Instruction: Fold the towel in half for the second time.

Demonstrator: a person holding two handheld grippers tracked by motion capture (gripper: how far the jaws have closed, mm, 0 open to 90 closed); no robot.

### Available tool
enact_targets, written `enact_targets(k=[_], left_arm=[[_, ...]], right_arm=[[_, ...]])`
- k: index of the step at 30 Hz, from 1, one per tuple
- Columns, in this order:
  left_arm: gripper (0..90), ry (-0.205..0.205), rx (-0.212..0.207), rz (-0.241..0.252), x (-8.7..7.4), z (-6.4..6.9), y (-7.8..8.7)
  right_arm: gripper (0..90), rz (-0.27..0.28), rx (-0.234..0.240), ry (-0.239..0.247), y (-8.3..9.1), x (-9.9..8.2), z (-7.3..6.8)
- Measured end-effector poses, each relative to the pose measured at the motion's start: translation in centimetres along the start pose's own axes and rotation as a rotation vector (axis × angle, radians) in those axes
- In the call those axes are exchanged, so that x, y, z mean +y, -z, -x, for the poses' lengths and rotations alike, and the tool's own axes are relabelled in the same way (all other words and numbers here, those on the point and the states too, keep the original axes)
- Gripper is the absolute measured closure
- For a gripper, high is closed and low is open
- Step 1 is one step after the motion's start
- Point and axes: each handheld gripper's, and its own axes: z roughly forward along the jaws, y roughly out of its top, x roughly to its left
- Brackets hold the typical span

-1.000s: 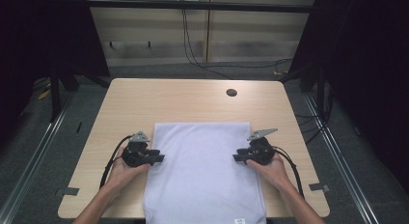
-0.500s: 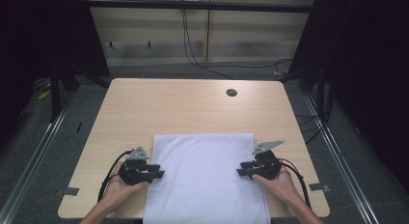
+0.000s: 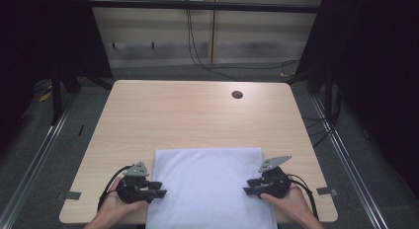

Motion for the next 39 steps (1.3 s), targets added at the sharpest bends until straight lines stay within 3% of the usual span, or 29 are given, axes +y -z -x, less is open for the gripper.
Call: enact_targets(k=[1,3,8,9,10,11,12,13,16,17,18,22,23,25,28,34,36,38,39], left_arm=[[58.7,0.009,-0.003,0.002,0.1,0.0,0.0],[55.7,-0.004,0.025,0.025,1.0,-0.4,-0.1],[55.6,0.021,0.062,0.092,3.6,-2.3,-0.3],[55.5,0.021,0.062,0.092,3.6,-2.3,-0.3],[55.2,0.028,0.085,0.106,4.5,-3.4,-0.3],[54.4,0.028,0.085,0.106,4.5,-3.4,-0.3],[53.5,0.033,0.093,0.107,4.9,-4.0,-0.4],[53.5,0.064,0.097,0.133,5.4,-5.2,-0.4],[51.1,0.078,0.121,0.139,5.8,-6.1,-0.4],[50.8,0.091,0.134,0.165,5.8,-6.9,-0.3],[50.5,0.101,0.135,0.17,5.7,-7.3,-0.3],[51.0,0.1,0.147,0.157,5.3,-8.0,-0.2],[49.6,0.098,0.166,0.152,5.2,-8.0,-0.2],[48.3,0.127,0.144,0.166,4.9,-8.3,-0.1],[45.7,0.13,0.145,0.143,4.7,-8.6,-0.5],[45.9,0.119,0.158,0.133,4.5,-9.1,-0.6],[44.7,0.135,0.178,0.14,4.5,-9.5,-0.8],[44.7,0.143,0.171,0.147,4.5,-9.8,-0.8],[45.0,0.142,0.169,0.161,4.5,-9.8,-0.8]], right_arm=[[60.4,-0.002,-0.012,0.003,0.2,0.1,-0.1],[60.2,0.075,-0.052,-0.004,1.2,0.8,0.8],[60.5,0.122,-0.149,-0.021,2.3,2.9,5.0],[60.5,0.122,-0.149,-0.021,2.3,2.9,5.0],[58.6,0.137,-0.19,-0.029,2.1,3.8,6.5],[58.6,0.137,-0.19,-0.029,2.1,3.8,6.5],[57.1,0.159,-0.189,-0.042,1.9,4.4,7.8],[55.8,0.151,-0.212,-0.044,1.6,4.7,8.3],[54.0,0.134,-0.214,-0.074,0.8,4.9,9.7],[53.7,0.124,-0.213,-0.085,0.6,4.7,10.0],[53.5,0.121,-0.193,-0.094,0.4,4.5,10.3],[53.1,0.126,-0.191,-0.096,0.0,4.1,10.6],[53.3,0.132,-0.2,-0.098,-0.2,4.0,10.8],[54.5,0.133,-0.19,-0.1,-0.3,4.0,10.9],[56.7,0.122,-0.19,-0.098,-0.5,4.0,10.8],[65.2,0.08,-0.193,-0.094,-0.6,3.8,10.9],[66.1,0.084,-0.183,-0.096,-0.7,3.8,10.8],[67.5,0.087,-0.182,-0.098,-0.7,3.8,10.9],[73.0,0.083,-0.177,-0.098,-0.7,3.8,10.9]])
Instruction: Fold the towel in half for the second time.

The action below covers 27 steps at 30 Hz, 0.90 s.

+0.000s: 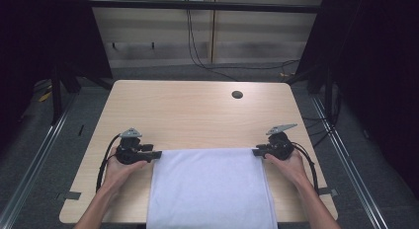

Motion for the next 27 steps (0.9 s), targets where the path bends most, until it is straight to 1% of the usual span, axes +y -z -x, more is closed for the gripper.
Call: enact_targets(k=[1,2,3,4,5,6,7,9,10,13,14,15,16,17,18,19,20,22,24,25,27], left_arm=[[45.4,0.0,0.0,0.0,0.0,0.0,0.0],[45.4,-0.01,-0.006,-0.002,0.0,0.0,-0.1],[47.0,-0.009,-0.013,-0.009,-0.1,0.0,-0.2],[47.0,-0.015,-0.005,-0.021,-0.1,0.0,-0.4],[52.9,-0.032,-0.008,-0.029,-0.1,0.0,-0.8],[52.8,-0.032,-0.008,-0.029,-0.1,0.0,-0.8],[52.4,-0.034,-0.006,-0.04,-0.1,0.1,-1.2],[52.9,-0.033,-0.02,-0.042,-0.1,0.1,-1.3],[52.7,-0.033,-0.02,-0.042,-0.1,0.1,-1.3],[54.9,-0.065,-0.034,-0.045,0.1,0.6,-1.8],[56.2,-0.086,-0.029,-0.052,0.3,0.8,-2.0],[58.7,-0.11,-0.011,-0.056,0.4,1.1,-2.1],[63.5,-0.124,0.0,-0.061,0.4,1.4,-2.3],[71.3,-0.134,-0.009,-0.065,0.5,1.6,-2.4],[71.3,-0.14,-0.013,-0.074,0.4,1.8,-2.4],[75.9,-0.13,-0.021,-0.082,0.4,1.7,-2.2],[78.4,-0.13,-0.021,-0.082,0.4,1.7,-2.2],[79.8,-0.121,-0.027,-0.081,0.4,1.5,-2.2],[81.6,-0.078,-0.046,-0.075,0.3,1.2,-2.1],[81.9,-0.078,-0.046,-0.075,0.3,1.2,-2.1],[82.2,-0.068,-0.044,-0.069,0.5,1.1,-1.9]], right_arm=[[73.0,0.0,0.0,0.0,0.0,0.0,0.0],[76.5,0.002,0.009,0.006,-0.1,0.0,0.0],[80.8,-0.005,0.015,0.013,-0.1,0.1,-0.2],[80.8,-0.005,0.015,0.013,-0.1,0.1,-0.2],[83.6,-0.005,0.011,0.008,-0.1,0.1,-0.2],[83.6,-0.005,0.011,0.008,-0.1,0.1,-0.2],[84.7,-0.005,0.011,0.009,-0.1,0.1,-0.3],[85.1,-0.004,0.004,0.014,-0.1,0.1,-0.5],[85.1,-0.004,0.004,0.014,-0.1,0.1,-0.5],[85.2,-0.008,0.001,0.014,-0.1,0.1,-0.3],[85.2,-0.001,0.016,-0.008,-0.1,0.0,-0.3],[85.1,0.005,0.023,-0.006,-0.1,0.0,-0.1],[85.2,0.006,0.025,-0.006,-0.1,0.0,-0.1],[85.2,0.003,0.02,-0.001,-0.1,0.0,-0.2],[85.1,0.004,0.018,-0.001,-0.1,0.0,-0.2],[85.1,0.005,0.019,0.0,-0.1,0.0,-0.2],[85.1,0.007,0.022,0.004,-0.1,-0.1,-0.1],[85.1,0.006,0.026,0.003,-0.1,-0.1,-0.1],[85.2,0.01,0.031,-0.009,-0.1,-0.1,0.0],[85.2,0.009,0.029,-0.012,-0.1,-0.1,0.0],[85.4,0.026,0.04,-0.027,0.0,-0.1,0.1]])
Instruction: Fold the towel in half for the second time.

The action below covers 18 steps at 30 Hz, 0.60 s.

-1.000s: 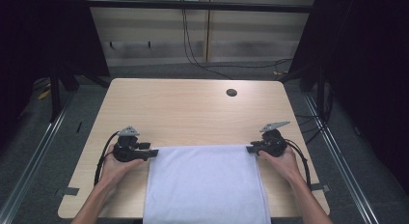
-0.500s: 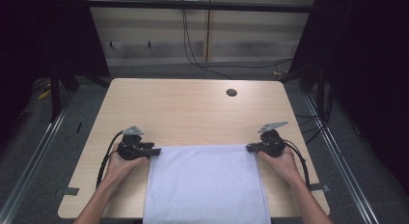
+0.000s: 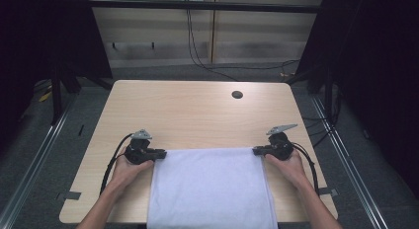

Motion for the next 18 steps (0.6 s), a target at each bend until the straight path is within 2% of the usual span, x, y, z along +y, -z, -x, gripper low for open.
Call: enact_targets(k=[1,3,4,7,9,12,13,15,18], left_arm=[[82.3,0.0,0.0,0.0,0.0,0.0,0.0],[82.3,-0.003,0.003,0.018,0.2,0.0,0.3],[82.3,0.007,-0.005,0.037,0.4,-0.1,0.5],[82.6,0.008,0.005,0.086,1.1,-0.5,1.8],[82.7,0.014,0.0,0.103,1.3,-0.6,2.1],[82.9,-0.003,0.012,0.122,2.3,-0.7,2.7],[83.0,-0.018,0.015,0.148,3.0,-0.6,3.1],[83.1,-0.021,0.013,0.152,3.3,-0.6,3.4],[83.1,-0.017,0.026,0.159,4.7,-1.0,4.0]], right_arm=[[85.4,0.0,0.0,0.0,0.0,0.0,0.0],[85.6,0.036,0.005,-0.012,0.7,0.3,0.1],[85.6,0.036,0.005,-0.012,0.7,0.3,0.1],[85.7,0.087,0.004,-0.006,1.6,1.1,0.1],[85.7,0.096,0.006,-0.007,1.8,1.3,0.0],[85.7,0.122,0.002,0.003,2.3,2.1,0.0],[85.8,0.123,-0.005,0.008,2.6,2.8,0.1],[85.8,0.13,-0.006,0.012,2.8,3.1,0.1],[86.1,0.155,-0.007,0.026,3.8,4.7,-0.1]])
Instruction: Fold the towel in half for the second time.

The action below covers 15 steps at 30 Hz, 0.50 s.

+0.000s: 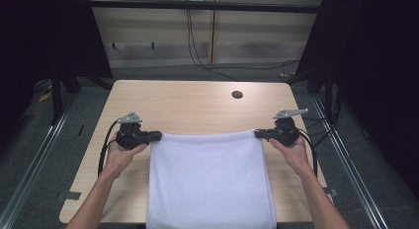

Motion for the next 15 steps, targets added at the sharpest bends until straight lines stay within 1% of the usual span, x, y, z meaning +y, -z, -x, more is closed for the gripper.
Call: enact_targets(k=[1,2,3,4,5,6,7,8,9,10,11,12,13,14,15], left_arm=[[83.2,0.0,0.0,0.0,0.0,0.0,0.0],[83.2,0.009,0.006,0.009,0.4,-0.2,0.1],[83.2,0.016,0.001,0.014,0.8,-0.4,0.2],[83.2,0.03,0.018,0.026,1.5,-1.0,0.2],[83.1,0.03,0.018,0.026,1.5,-1.0,0.2],[83.2,0.038,0.024,0.035,1.9,-1.3,0.2],[83.2,0.049,0.023,0.05,2.3,-1.6,0.3],[83.2,0.054,0.028,0.059,2.7,-1.9,0.3],[83.2,0.051,0.036,0.069,3.3,-2.1,0.3],[83.3,0.046,0.042,0.068,3.9,-2.2,0.3],[83.3,0.029,0.056,0.077,5.0,-2.2,0.3],[83.3,0.029,0.056,0.077,5.0,-2.2,0.3],[83.4,0.019,0.06,0.103,6.0,-2.1,0.6],[83.4,0.019,0.06,0.103,6.0,-2.1,0.6],[83.4,0.011,0.059,0.116,6.4,-2.1,0.8]], right_arm=[[86.1,0.008,-0.002,0.0,0.2,0.4,0.0],[86.1,0.014,-0.005,0.005,0.4,0.9,0.0],[86.1,0.014,-0.005,0.005,0.4,0.9,0.0],[86.1,0.032,-0.006,0.0,0.7,1.7,0.3],[86.1,0.032,-0.006,0.0,0.7,1.7,0.3],[86.2,0.044,-0.016,-0.003,0.9,2.6,0.7],[86.2,0.044,-0.016,-0.003,0.9,2.6,0.7],[86.3,0.048,-0.026,0.002,1.0,3.6,1.0],[86.3,0.048,-0.026,0.002,1.0,3.6,1.0],[86.4,0.052,-0.031,0.007,1.1,4.2,1.2],[86.5,0.059,-0.041,0.002,1.1,5.2,1.5],[86.6,0.06,-0.045,0.001,1.2,5.6,1.7],[86.7,0.062,-0.051,-0.003,1.2,6.0,1.9],[86.7,0.062,-0.051,-0.003,1.2,6.0,1.9],[86.8,0.064,-0.054,-0.003,1.3,6.3,2.0]])
